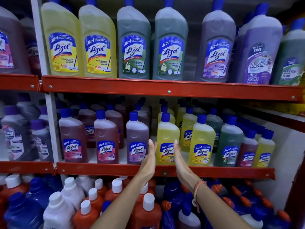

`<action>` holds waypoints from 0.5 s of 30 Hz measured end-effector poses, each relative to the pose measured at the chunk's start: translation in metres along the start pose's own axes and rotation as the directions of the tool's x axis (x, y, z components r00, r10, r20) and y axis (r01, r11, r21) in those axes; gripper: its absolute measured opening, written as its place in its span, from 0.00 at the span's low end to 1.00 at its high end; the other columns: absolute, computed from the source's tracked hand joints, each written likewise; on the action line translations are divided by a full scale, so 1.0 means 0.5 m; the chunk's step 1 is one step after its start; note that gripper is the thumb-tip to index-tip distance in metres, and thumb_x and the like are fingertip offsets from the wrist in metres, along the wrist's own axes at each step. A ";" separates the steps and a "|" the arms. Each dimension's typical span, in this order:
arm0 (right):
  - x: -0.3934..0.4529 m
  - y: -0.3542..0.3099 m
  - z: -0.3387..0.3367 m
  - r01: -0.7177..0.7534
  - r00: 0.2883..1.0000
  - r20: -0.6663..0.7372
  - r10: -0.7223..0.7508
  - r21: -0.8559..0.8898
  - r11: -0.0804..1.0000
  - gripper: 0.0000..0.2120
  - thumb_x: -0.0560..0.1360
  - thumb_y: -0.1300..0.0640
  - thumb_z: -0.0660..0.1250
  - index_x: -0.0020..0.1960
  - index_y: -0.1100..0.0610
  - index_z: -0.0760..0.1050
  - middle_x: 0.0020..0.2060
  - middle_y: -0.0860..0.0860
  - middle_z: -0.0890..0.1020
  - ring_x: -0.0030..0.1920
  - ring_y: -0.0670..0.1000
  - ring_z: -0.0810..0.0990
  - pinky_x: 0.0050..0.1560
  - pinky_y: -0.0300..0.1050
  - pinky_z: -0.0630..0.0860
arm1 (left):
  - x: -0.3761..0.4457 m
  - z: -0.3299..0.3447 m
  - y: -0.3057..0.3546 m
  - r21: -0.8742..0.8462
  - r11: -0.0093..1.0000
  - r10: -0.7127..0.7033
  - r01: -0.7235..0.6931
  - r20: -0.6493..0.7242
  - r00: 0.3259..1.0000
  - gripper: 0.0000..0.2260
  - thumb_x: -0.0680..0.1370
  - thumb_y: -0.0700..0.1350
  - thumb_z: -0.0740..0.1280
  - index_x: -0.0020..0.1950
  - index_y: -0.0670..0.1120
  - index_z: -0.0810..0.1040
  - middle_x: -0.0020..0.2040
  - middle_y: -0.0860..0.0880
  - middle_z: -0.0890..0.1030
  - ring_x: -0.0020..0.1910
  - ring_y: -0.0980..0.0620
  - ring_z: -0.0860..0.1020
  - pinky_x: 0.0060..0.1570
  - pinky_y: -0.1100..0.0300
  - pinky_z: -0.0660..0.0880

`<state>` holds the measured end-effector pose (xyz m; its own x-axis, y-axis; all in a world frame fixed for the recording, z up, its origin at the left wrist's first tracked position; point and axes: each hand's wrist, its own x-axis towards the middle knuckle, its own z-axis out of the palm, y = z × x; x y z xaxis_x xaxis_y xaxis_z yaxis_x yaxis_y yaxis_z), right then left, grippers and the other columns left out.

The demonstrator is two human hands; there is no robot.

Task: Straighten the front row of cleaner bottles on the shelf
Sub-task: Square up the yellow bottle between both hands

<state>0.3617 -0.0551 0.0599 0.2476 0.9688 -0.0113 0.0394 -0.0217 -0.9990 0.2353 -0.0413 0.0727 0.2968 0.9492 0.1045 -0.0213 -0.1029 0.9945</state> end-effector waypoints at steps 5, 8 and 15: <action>0.009 0.008 0.002 -0.007 1.000 -0.022 0.007 0.017 1.000 0.64 0.55 0.10 0.48 0.83 0.42 0.49 0.83 0.49 0.57 0.82 0.54 0.57 0.81 0.67 0.53 | -0.002 0.008 0.004 -0.003 1.000 0.023 -0.023 -0.007 1.000 0.44 0.61 0.82 0.44 0.71 0.64 0.62 0.67 0.57 0.72 0.68 0.52 0.69 0.72 0.44 0.59; -0.009 -0.007 0.007 0.005 1.000 -0.029 -0.004 0.028 1.000 0.64 0.54 0.09 0.47 0.82 0.42 0.49 0.83 0.48 0.57 0.82 0.54 0.57 0.81 0.68 0.52 | -0.007 0.014 0.010 -0.018 1.000 0.012 -0.012 -0.023 1.000 0.45 0.60 0.82 0.44 0.72 0.62 0.63 0.67 0.55 0.73 0.67 0.53 0.70 0.72 0.45 0.60; -0.051 -0.031 0.007 0.031 0.999 -0.015 -0.031 0.015 0.999 0.59 0.58 0.11 0.45 0.82 0.41 0.53 0.82 0.47 0.60 0.81 0.53 0.59 0.81 0.63 0.54 | -0.019 0.009 0.020 -0.038 0.999 -0.011 0.011 -0.009 1.000 0.47 0.60 0.82 0.43 0.73 0.60 0.62 0.71 0.48 0.70 0.70 0.47 0.68 0.73 0.44 0.56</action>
<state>0.3513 -0.0786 0.0756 0.2610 0.9651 0.0199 0.0330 0.0117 -0.9994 0.2365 -0.0524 0.0816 0.2882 0.9530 0.0934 -0.0542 -0.0812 0.9952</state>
